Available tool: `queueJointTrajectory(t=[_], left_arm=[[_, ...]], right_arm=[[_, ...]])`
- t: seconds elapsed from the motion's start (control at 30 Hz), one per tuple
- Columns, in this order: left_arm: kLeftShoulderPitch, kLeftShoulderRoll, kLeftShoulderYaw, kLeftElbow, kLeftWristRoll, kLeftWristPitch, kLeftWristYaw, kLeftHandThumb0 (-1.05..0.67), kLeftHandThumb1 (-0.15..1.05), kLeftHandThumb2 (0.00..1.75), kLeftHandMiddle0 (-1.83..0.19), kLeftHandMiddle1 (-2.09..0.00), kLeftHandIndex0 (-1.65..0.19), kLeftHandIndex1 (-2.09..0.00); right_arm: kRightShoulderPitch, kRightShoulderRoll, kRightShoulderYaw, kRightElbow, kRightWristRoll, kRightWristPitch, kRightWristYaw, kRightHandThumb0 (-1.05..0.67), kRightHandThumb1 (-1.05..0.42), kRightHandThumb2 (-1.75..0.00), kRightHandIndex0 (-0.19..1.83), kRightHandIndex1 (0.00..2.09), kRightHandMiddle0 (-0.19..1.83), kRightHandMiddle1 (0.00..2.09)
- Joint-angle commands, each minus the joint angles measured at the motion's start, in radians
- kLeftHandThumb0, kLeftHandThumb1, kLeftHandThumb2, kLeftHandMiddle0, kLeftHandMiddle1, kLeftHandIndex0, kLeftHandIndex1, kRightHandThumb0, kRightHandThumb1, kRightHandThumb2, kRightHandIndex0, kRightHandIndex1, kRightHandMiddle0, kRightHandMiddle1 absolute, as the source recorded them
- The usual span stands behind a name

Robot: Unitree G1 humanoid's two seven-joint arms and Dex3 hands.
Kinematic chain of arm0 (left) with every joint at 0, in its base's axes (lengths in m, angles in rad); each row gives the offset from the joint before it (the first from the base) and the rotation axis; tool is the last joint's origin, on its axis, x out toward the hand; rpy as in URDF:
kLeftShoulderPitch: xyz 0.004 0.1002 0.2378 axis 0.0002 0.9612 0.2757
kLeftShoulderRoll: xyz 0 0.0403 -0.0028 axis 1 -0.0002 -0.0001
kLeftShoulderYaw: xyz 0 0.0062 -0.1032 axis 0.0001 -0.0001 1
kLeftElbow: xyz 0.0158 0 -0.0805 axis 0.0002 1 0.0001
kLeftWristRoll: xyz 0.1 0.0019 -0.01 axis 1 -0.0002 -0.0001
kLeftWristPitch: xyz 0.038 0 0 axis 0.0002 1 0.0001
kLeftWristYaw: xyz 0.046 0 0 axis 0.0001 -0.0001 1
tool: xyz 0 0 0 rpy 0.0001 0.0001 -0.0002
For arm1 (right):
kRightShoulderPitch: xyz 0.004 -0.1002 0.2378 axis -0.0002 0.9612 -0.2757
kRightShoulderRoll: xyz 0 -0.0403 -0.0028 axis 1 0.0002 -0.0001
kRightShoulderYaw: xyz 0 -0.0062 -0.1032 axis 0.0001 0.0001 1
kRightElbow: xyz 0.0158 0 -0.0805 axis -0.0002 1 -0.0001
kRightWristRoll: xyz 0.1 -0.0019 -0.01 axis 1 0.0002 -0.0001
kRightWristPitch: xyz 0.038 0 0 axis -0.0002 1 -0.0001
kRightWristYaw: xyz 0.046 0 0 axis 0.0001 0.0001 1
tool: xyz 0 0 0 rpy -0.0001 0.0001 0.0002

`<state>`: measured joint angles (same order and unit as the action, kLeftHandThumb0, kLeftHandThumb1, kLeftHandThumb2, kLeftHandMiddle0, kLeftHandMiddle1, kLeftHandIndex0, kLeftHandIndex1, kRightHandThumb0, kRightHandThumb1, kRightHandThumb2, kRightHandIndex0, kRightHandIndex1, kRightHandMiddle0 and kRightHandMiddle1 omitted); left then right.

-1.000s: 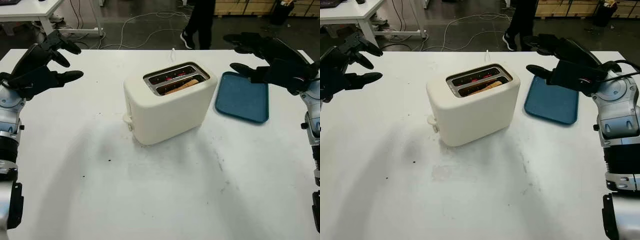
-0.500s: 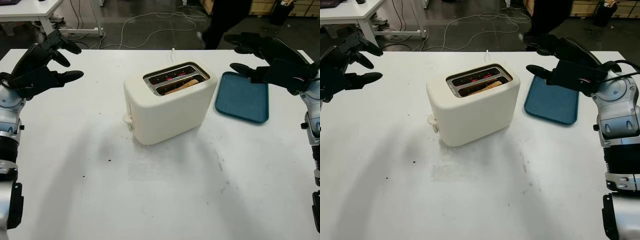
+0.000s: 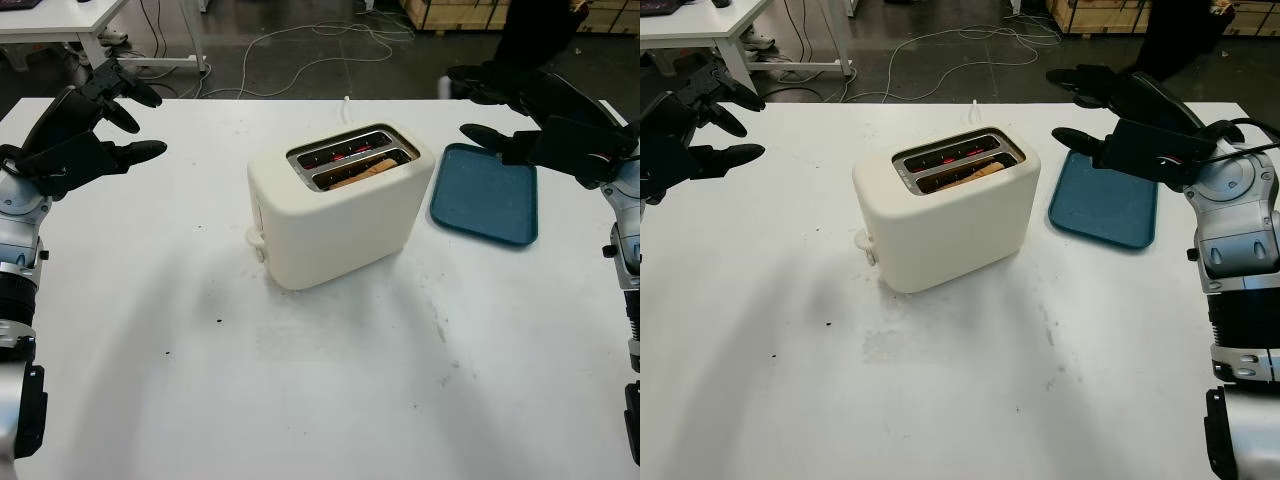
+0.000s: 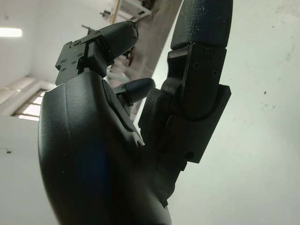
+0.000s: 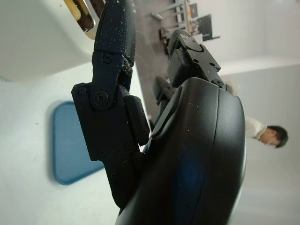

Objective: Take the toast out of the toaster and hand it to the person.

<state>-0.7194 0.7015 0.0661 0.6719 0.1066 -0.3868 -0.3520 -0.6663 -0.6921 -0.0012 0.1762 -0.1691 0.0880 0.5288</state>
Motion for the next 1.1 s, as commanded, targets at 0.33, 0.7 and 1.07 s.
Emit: queueJointTrajectory(t=[0.33, 0.7, 1.07], left_arm=[[0.032, -0.026, 0.037, 0.024, -0.056, -0.014, -0.009, -1.05, 0.92, 0.2, 0.0, -1.74, 0.0, -1.52], [0.026, -0.027, 0.044, 0.041, -0.042, -0.025, -0.011, -1.05, 0.92, 0.21, 0.0, -1.75, 0.0, -1.57], [0.016, -0.023, 0.037, 0.032, -0.032, -0.013, -0.012, -1.05, 0.92, 0.21, 0.0, -1.75, 0.0, -1.56]], right_arm=[[0.0, 0.016, -0.015, 0.006, 0.021, 0.011, -0.01, -0.85, -0.92, -0.51, 0.0, 0.59, 0.29, 0.0], [-0.001, 0.02, -0.014, 0.002, 0.018, 0.012, -0.011, -0.85, -0.92, -0.52, 0.0, 0.59, 0.3, 0.0], [-0.011, 0.018, -0.012, 0.016, 0.016, -0.004, -0.005, -0.86, -0.92, -0.52, 0.0, 0.62, 0.3, 0.01]])
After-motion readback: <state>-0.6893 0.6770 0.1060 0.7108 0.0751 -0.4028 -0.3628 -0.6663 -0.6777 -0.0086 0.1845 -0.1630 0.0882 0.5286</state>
